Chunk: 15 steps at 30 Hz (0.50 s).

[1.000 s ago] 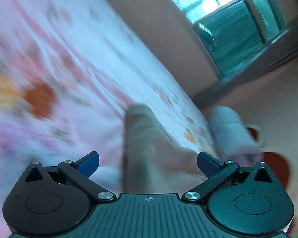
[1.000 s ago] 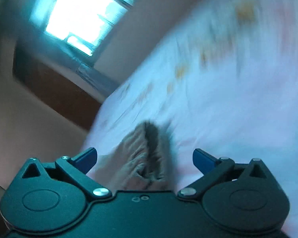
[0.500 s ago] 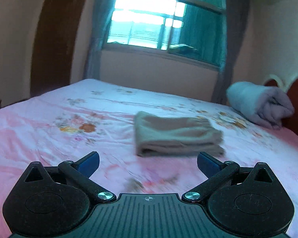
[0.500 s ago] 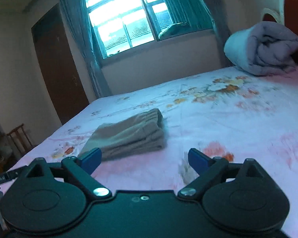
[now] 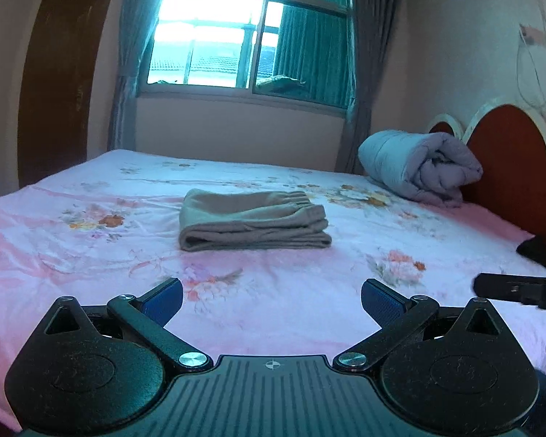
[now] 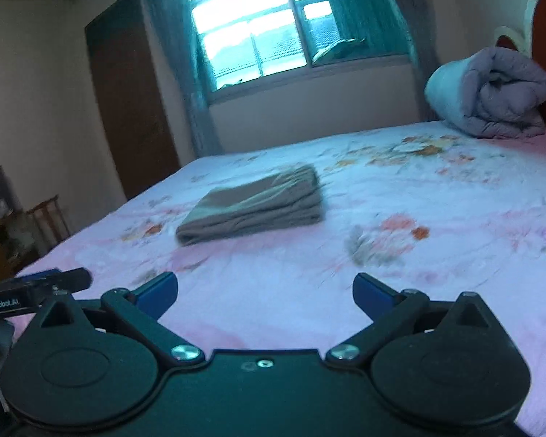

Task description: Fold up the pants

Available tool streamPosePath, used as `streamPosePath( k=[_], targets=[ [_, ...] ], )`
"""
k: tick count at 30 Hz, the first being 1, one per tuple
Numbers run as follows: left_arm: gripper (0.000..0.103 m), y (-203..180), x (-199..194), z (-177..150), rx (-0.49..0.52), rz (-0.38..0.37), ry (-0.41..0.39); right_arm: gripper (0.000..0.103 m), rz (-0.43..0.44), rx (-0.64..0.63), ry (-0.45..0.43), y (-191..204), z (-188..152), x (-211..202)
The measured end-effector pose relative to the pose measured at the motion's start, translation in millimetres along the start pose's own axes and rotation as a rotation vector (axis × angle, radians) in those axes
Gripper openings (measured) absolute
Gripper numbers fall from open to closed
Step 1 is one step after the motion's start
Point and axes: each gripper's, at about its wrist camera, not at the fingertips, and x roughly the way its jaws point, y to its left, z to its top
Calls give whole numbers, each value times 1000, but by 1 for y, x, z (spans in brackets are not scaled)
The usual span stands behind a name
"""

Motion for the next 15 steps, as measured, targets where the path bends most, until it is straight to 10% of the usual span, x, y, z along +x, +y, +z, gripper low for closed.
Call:
streamPosePath(
  k=[15],
  targets=[
    [103, -2, -4, 16, 63, 14, -54, 97, -52, -32, -82, 12, 2, -9]
  ],
)
